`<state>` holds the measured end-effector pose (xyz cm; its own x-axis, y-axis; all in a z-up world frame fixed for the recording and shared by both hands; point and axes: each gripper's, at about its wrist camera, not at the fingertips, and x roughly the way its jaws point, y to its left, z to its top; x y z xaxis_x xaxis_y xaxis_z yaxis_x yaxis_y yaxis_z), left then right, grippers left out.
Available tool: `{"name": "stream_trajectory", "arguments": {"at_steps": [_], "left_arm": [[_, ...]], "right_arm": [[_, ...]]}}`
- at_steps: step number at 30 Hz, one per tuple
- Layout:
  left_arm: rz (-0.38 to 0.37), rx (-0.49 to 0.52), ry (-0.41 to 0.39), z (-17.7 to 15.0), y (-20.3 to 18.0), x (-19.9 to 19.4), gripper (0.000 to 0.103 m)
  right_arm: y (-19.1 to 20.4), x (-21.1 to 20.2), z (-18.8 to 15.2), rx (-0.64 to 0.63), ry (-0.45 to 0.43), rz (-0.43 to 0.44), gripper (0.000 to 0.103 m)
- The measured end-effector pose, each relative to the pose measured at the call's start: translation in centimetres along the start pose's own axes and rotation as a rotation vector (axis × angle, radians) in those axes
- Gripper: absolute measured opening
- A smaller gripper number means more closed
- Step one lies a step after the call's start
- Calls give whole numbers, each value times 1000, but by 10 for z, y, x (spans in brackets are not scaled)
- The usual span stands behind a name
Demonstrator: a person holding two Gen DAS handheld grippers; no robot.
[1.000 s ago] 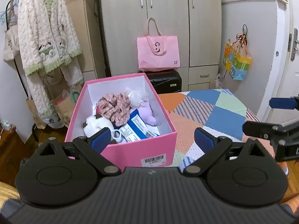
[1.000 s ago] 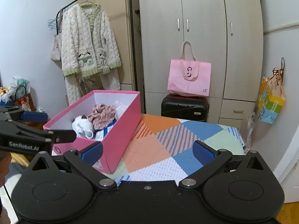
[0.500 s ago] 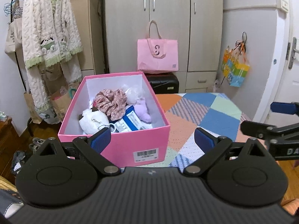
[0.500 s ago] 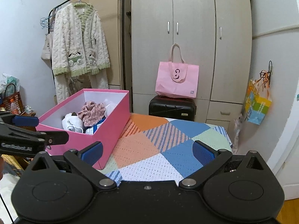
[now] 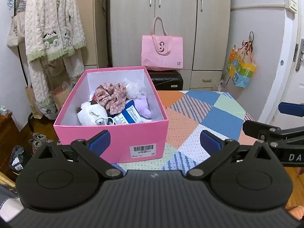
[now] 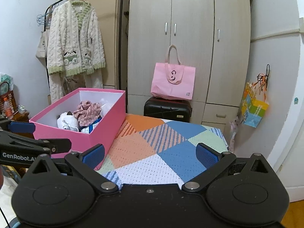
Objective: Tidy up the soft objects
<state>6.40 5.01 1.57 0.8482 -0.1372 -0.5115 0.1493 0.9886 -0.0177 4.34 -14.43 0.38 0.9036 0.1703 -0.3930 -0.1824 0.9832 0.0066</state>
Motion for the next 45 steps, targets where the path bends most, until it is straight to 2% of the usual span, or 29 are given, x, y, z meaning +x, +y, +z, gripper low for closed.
{"name": "stream_trajectory", "arguments": {"at_steps": [19, 24, 45], "left_arm": [[103, 14, -83, -10, -2, 11, 102], [105, 29, -94, -10, -3, 11, 102], [100, 14, -122, -12, -4, 8, 103]], "right_arm": [[1, 14, -3, 72, -14, -64, 103], [3, 13, -4, 56, -17, -101, 103], [-4, 12, -7, 91, -15, -123, 103]]}}
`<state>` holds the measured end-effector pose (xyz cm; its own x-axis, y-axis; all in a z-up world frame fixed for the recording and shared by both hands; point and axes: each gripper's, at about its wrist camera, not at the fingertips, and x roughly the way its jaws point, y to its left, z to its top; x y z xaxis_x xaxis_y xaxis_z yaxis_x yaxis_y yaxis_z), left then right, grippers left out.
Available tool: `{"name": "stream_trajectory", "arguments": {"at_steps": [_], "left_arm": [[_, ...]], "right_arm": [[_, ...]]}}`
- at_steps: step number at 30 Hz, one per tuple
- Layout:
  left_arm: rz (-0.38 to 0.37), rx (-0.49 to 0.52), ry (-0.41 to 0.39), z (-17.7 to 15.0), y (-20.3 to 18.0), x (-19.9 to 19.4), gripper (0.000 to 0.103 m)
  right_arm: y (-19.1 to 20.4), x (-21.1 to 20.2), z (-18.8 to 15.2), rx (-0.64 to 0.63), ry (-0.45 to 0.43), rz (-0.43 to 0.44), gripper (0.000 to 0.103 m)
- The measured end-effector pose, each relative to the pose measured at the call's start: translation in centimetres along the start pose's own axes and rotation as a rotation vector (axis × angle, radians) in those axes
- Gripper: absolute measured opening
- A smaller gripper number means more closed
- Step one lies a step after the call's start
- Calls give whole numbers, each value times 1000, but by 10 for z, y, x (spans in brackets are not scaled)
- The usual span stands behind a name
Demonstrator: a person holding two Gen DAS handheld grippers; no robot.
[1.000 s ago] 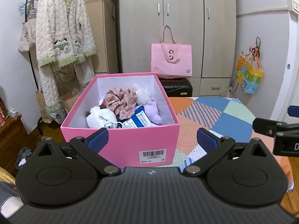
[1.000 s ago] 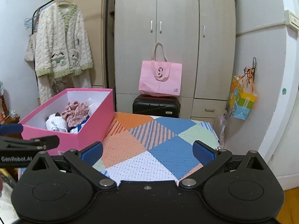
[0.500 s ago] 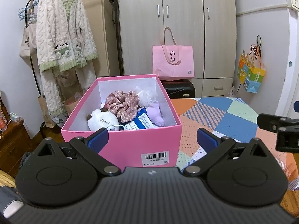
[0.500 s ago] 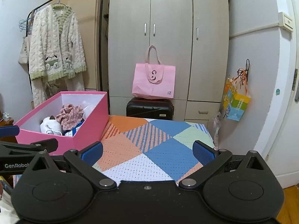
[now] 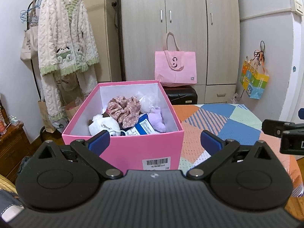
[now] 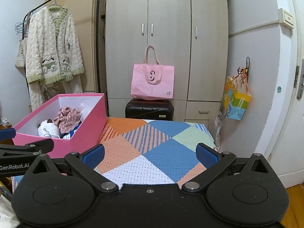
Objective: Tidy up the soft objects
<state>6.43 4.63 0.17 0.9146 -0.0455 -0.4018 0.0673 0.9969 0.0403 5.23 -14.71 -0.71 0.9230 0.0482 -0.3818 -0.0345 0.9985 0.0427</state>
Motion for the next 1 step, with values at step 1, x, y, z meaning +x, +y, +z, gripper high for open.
{"name": "stream_trajectory", "arguments": {"at_steps": [1], "left_arm": [[-3, -1, 2, 0, 0, 0, 103]], "right_arm": [[0, 1, 0, 1, 1, 0, 103]]}}
